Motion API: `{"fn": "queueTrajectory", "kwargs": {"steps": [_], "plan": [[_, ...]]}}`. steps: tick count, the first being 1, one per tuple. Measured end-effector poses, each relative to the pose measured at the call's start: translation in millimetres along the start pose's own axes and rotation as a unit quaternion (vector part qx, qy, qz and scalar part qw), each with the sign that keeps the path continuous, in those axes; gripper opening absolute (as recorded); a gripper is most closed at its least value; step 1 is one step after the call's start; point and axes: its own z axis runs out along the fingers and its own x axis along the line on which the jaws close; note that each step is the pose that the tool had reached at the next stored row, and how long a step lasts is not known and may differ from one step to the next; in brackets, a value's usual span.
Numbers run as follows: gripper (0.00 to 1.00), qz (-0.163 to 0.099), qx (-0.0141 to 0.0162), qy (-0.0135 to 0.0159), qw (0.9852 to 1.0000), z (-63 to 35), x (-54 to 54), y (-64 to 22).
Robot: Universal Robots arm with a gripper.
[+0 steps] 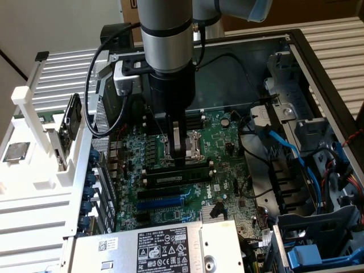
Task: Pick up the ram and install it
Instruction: 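Press down the ram until it locks into place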
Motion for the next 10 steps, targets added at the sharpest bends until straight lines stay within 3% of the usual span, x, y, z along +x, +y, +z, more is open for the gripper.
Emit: {"fn": "queueTrajectory", "kwargs": {"steps": [10], "plan": [[0.1,0.0,0.0,0.0,1.0,-5.1,0.2,-0.1]]}}
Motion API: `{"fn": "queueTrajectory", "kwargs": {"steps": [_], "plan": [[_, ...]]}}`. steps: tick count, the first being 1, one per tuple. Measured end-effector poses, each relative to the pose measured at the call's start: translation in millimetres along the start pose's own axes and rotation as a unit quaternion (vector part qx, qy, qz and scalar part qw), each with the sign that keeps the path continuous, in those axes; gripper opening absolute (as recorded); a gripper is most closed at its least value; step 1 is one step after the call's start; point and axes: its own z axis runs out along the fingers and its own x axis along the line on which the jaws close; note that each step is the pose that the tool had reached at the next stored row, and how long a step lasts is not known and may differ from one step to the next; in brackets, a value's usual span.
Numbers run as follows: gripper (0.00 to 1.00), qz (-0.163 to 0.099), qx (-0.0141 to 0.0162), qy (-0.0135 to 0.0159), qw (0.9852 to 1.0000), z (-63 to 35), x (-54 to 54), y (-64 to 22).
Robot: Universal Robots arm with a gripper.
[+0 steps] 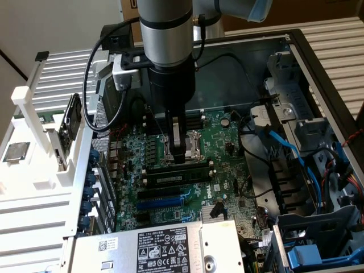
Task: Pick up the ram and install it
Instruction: 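Press down the ram until it locks into place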
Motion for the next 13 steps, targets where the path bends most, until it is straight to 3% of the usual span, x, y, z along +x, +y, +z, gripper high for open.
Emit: {"fn": "queueTrajectory", "kwargs": {"steps": [5,13], "plan": [[0.1,0.02,-0.001,0.0006,0.9998,-0.1,0.1,0.0],[0.1,0.087,-0.0041,0.0022,0.9962,0.0,0.0,0.0]]}}
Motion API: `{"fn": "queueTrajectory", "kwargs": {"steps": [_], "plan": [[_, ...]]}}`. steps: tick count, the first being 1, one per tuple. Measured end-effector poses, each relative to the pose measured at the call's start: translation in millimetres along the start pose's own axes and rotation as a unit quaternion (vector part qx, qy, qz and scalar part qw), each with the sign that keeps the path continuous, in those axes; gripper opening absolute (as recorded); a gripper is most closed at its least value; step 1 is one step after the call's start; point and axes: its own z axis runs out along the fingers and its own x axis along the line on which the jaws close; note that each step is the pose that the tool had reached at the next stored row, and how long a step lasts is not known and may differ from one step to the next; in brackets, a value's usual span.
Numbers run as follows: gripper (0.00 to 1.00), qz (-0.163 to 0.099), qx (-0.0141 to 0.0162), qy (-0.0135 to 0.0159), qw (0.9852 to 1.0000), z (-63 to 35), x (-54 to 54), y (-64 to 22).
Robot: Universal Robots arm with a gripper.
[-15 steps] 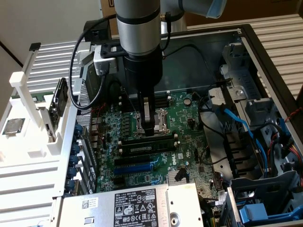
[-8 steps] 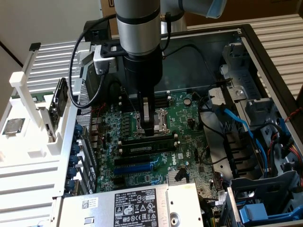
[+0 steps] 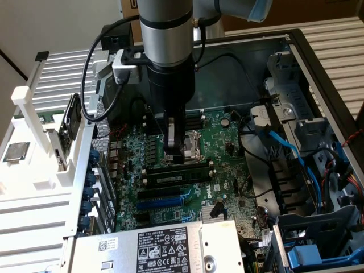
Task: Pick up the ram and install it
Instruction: 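Press down the ram until it locks into place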
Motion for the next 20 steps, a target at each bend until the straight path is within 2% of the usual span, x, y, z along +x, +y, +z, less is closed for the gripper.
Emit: {"fn": "queueTrajectory", "kwargs": {"steps": [4,8,11,17,20], "plan": [[0.1,0.032,-0.0015,0.0007,0.9995,0.0,0.0,0.0],[0.1,0.063,-0.0029,0.0015,0.998,0.0,0.0,0.0],[0.1,0.104,-0.0049,0.0025,0.9945,0.0,0.0,0.0],[0.1,0.151,-0.007,0.0036,0.9885,0.1,0.0,0.0],[0.1,0.166,-0.0078,0.004,0.986,0.1,0.0,0.0]]}}
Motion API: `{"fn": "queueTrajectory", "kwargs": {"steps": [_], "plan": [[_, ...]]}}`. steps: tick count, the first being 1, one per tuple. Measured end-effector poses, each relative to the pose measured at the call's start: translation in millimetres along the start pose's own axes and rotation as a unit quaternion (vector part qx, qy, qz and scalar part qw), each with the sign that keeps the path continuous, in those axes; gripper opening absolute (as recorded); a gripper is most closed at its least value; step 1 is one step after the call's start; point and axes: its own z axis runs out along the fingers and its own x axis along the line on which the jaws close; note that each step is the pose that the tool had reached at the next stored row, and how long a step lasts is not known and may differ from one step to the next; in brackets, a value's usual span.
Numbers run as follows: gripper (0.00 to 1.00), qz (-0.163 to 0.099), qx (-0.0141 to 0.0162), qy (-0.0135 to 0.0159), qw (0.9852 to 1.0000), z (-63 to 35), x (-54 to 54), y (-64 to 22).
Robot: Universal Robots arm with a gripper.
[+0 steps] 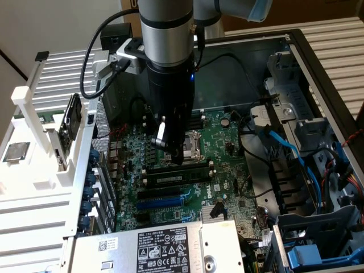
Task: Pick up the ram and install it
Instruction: 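Press down the ram until it locks into place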
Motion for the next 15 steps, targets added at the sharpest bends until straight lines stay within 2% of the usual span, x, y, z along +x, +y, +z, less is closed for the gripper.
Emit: {"fn": "queueTrajectory", "kwargs": {"steps": [12,15], "plan": [[0.1,0.004,-0.0001,0.0001,1.0,0.0,0.0,0.0],[0.1,0.023,-0.001,0.0006,0.9997,0.1,-0.1,0.1]]}}
